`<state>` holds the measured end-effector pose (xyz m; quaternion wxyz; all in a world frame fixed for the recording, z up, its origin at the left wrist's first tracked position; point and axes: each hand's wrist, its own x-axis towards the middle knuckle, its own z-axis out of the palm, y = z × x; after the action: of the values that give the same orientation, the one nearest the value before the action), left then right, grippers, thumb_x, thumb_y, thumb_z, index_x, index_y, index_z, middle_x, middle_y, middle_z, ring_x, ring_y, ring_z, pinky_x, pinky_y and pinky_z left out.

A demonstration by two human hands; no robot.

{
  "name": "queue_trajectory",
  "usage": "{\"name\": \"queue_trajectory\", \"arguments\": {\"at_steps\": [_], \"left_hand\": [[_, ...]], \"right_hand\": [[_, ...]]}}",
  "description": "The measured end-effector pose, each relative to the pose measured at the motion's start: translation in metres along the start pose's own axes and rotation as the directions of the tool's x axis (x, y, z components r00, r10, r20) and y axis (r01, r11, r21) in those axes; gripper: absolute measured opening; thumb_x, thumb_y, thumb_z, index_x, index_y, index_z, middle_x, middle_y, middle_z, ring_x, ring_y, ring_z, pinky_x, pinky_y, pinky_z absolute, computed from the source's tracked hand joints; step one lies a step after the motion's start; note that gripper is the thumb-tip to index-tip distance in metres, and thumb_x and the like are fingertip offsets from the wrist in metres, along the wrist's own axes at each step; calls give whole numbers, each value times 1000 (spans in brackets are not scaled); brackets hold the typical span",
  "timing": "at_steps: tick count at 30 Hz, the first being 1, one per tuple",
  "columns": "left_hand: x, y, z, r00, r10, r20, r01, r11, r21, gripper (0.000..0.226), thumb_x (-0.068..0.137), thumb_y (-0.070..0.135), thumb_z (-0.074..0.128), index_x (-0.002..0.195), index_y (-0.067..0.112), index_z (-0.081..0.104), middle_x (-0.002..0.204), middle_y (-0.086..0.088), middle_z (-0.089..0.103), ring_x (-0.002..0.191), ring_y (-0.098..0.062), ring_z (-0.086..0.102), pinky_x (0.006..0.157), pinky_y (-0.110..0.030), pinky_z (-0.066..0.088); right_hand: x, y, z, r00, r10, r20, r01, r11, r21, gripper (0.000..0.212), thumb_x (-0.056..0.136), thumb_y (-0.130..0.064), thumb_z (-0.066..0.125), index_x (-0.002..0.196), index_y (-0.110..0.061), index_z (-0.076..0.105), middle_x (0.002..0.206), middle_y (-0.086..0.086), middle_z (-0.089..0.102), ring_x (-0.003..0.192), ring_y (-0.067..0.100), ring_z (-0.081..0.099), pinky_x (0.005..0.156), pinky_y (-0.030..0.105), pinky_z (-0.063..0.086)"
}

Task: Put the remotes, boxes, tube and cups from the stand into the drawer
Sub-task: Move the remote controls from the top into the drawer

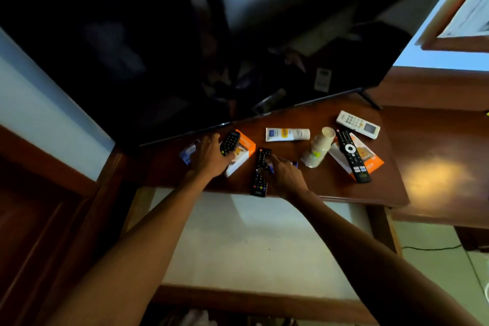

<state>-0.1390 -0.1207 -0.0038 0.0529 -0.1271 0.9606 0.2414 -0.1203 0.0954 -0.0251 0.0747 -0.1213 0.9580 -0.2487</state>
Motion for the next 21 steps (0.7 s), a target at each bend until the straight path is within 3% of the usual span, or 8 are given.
{"name": "queue_trajectory", "arguments": {"at_steps": [2, 6, 11, 17, 21], "left_hand": [[13, 2, 6, 998, -13, 59, 12, 1000, 20, 74, 79, 41, 73, 140, 11, 41, 140, -16, 43, 131, -35, 43, 98, -44, 39], [30, 5, 21, 996, -5, 93, -1, 998, 60, 59, 76, 34, 77, 124, 11, 50, 129, -14, 51, 118, -37, 53, 87, -44, 44], [35, -1, 21, 999, 22, 37, -20, 999, -40, 57, 73, 27, 77, 122, 13, 54, 124, -12, 55, 112, -34, 56, 83, -41, 45], [38, -11, 3, 995, 69, -78, -86, 966, -242, 59, 73, 31, 77, 126, 21, 56, 122, -6, 62, 114, -26, 58, 89, -39, 49], [26, -12, -4, 995, 49, -90, -76, 941, -330, 62, 70, 31, 81, 127, 19, 57, 119, -5, 64, 109, -22, 60, 88, -36, 51]], "right_hand": [[10, -5, 8, 997, 72, 12, -72, 997, -31, 42, 91, -48, 56, 116, -15, 55, 112, 11, 69, 100, 36, 66, 73, 40, 51], [10, -11, 28, 975, 215, 60, -203, 965, -168, 64, 81, -67, 55, 117, -15, 50, 106, 10, 69, 93, 32, 67, 71, 39, 52], [9, -22, 48, 937, 339, 87, -328, 937, -123, 80, 75, -58, 71, 128, -8, 39, 113, 14, 66, 100, 34, 66, 76, 39, 51], [4, -22, 53, 928, 371, 26, -371, 928, -7, 59, 79, -24, 72, 125, -5, 41, 113, 17, 66, 101, 38, 65, 76, 42, 52], [-10, -11, 41, 938, 343, -43, -339, 937, 82, 39, 80, -26, 70, 111, -8, 53, 106, 15, 67, 96, 38, 65, 70, 39, 49]]}}
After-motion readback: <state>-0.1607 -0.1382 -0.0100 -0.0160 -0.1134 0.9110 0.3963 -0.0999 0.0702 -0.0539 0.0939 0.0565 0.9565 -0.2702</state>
